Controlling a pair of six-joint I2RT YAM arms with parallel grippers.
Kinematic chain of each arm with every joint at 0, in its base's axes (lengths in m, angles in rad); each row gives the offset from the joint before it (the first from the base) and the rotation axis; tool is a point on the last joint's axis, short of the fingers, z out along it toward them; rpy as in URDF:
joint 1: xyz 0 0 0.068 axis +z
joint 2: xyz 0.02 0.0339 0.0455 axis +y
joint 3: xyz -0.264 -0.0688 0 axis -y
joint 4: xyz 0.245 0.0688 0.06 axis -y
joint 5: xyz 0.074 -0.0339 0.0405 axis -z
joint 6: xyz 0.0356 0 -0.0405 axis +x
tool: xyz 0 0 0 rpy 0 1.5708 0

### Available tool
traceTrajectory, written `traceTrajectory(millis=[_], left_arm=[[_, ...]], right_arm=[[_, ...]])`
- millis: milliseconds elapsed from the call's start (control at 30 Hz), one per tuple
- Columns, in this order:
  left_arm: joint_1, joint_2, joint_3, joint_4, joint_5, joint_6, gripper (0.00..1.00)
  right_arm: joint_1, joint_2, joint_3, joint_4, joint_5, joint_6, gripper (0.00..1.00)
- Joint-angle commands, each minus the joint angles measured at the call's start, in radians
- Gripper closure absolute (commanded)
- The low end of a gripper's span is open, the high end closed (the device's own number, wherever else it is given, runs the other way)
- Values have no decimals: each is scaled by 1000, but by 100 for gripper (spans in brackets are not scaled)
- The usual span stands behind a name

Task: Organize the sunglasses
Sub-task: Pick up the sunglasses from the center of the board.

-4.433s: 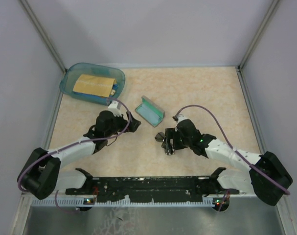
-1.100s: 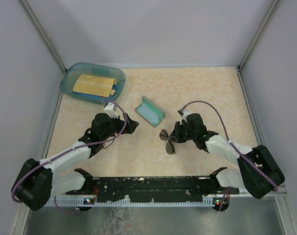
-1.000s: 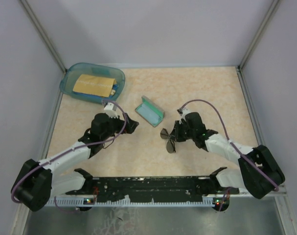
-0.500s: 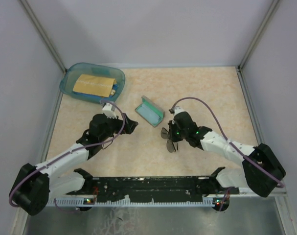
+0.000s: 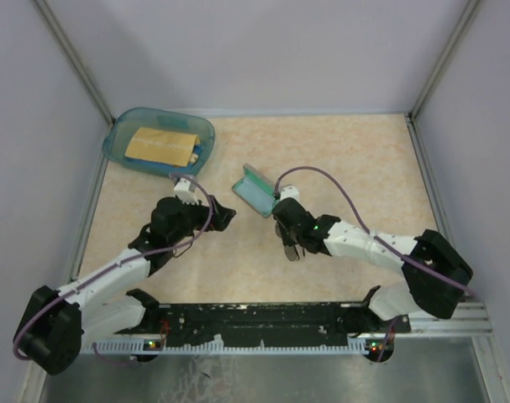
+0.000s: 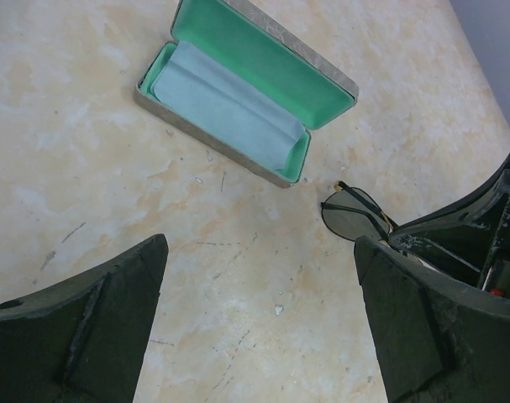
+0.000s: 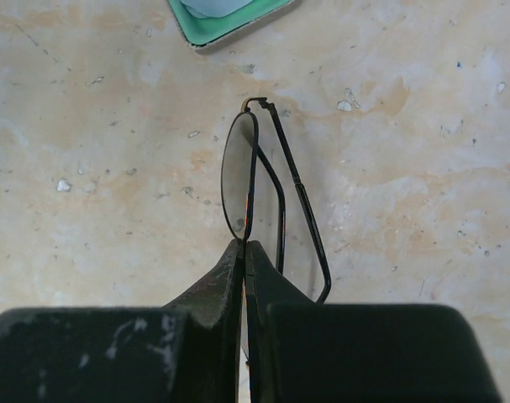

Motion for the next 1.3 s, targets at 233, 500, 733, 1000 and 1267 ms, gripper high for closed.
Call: traceTrajectory(millis=[233,500,733,1000,1267], left_arm=[[3,-54,-9,-25,-14,11,2],[3,-71,-11,-38,-23,14,2],[3,-130,-9,-85,-66,20,2],[3,-195,-35,-83,-103,19,2],[2,-213,-37,-100,-116,22,1]], right_arm=[[98,59,119,-100,293,-3,100],[132,116,161,-161,399,16,100],[179,202,233,-299,586,83,100],[225,375,372,-566,824,226,100],[238,442,431,-667,863,295,100]])
